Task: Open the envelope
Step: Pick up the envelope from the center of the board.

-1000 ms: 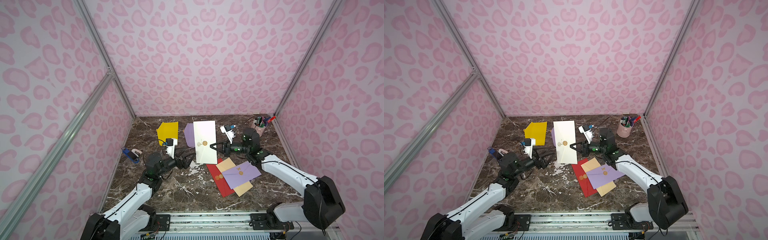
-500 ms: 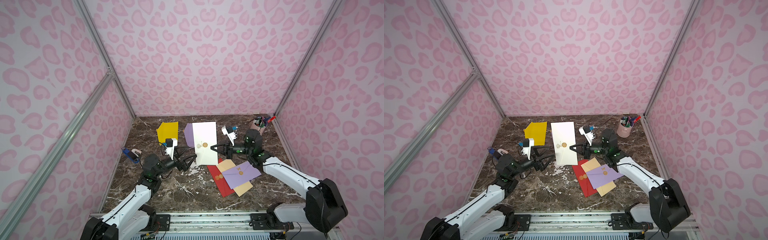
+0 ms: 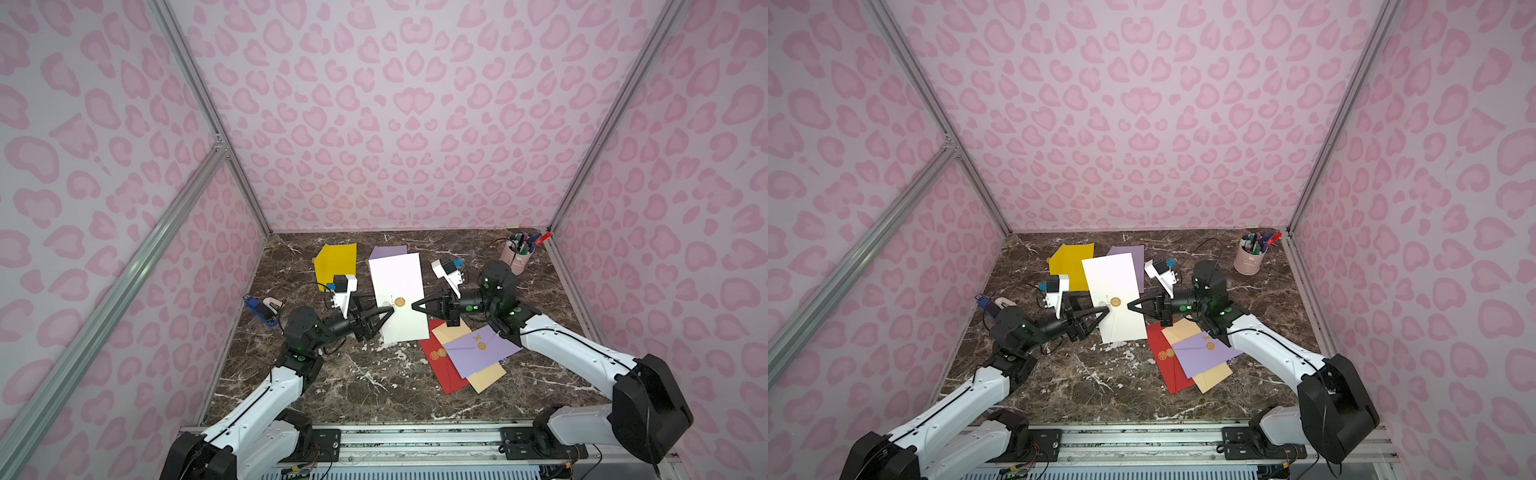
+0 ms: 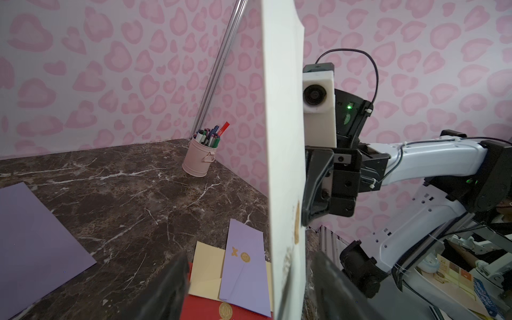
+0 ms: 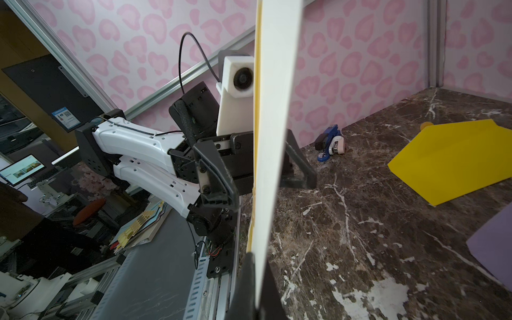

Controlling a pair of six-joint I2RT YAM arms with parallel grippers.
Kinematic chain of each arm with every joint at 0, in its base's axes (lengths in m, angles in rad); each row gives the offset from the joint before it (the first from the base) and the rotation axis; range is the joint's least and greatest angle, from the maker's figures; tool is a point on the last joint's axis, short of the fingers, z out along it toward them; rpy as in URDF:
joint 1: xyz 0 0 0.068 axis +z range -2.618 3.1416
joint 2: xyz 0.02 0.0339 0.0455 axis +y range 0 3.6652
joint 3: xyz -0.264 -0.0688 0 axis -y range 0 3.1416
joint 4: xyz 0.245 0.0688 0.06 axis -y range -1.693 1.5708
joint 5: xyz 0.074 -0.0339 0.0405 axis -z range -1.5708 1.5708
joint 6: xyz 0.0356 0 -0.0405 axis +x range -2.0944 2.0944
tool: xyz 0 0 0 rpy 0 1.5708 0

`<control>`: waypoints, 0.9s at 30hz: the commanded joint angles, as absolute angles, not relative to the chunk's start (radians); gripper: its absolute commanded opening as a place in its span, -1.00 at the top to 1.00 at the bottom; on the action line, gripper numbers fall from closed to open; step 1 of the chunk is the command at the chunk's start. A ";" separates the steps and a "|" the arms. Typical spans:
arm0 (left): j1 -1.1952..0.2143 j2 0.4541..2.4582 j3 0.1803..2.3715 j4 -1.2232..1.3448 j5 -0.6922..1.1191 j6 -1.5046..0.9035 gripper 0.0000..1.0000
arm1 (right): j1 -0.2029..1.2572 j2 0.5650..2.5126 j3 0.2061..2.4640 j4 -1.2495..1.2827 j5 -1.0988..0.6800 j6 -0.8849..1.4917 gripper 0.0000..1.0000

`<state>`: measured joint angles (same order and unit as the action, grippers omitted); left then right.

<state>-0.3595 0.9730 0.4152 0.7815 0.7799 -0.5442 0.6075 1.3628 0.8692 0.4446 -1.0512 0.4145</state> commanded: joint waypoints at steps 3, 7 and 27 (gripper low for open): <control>-0.370 0.973 0.428 0.817 0.821 -0.540 0.23 | 0.611 1.377 0.894 0.420 -1.066 0.377 1.00; -0.370 0.970 0.429 0.813 0.819 -0.538 0.67 | 0.613 1.381 0.901 0.403 -1.066 0.364 1.00; -0.380 1.018 0.458 0.743 0.817 -0.510 0.91 | 0.611 1.377 0.988 0.260 -1.065 0.251 0.61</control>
<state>-0.3782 1.0092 0.4484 0.7685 0.8154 -0.5316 0.6109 1.3827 0.9634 0.2962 -1.0504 0.3031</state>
